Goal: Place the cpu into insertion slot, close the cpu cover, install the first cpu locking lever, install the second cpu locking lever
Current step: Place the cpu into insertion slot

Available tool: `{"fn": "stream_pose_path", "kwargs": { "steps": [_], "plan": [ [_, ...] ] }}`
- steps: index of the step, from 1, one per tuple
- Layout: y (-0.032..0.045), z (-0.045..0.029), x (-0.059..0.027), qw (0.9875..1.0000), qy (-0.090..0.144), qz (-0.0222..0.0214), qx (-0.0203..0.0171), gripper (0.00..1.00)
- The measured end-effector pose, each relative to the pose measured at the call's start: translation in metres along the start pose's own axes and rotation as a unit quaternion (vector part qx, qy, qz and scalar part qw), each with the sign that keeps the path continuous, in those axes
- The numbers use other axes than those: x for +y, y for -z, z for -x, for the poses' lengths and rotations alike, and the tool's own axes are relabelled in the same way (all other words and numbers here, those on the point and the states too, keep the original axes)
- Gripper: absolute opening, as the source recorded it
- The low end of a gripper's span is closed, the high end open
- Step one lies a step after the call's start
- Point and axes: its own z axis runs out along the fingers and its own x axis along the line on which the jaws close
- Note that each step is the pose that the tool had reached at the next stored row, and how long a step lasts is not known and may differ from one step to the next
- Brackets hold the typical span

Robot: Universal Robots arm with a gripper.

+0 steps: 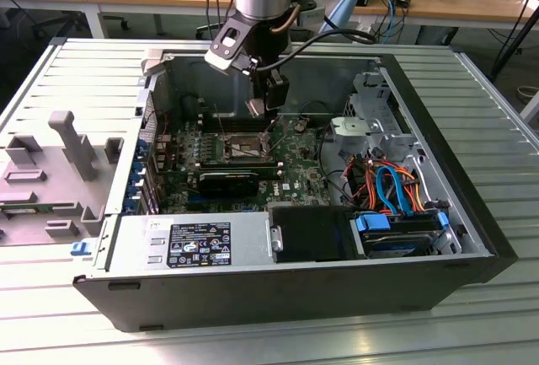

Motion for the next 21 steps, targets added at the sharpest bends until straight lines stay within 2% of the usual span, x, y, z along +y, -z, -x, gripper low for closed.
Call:
{"fn": "stream_pose_path", "kwargs": {
  "steps": [21],
  "plan": [
    [-0.0003,0.0000,0.0000,0.9999,-0.017,0.0002,-0.0014,0.54]
  ]
}}
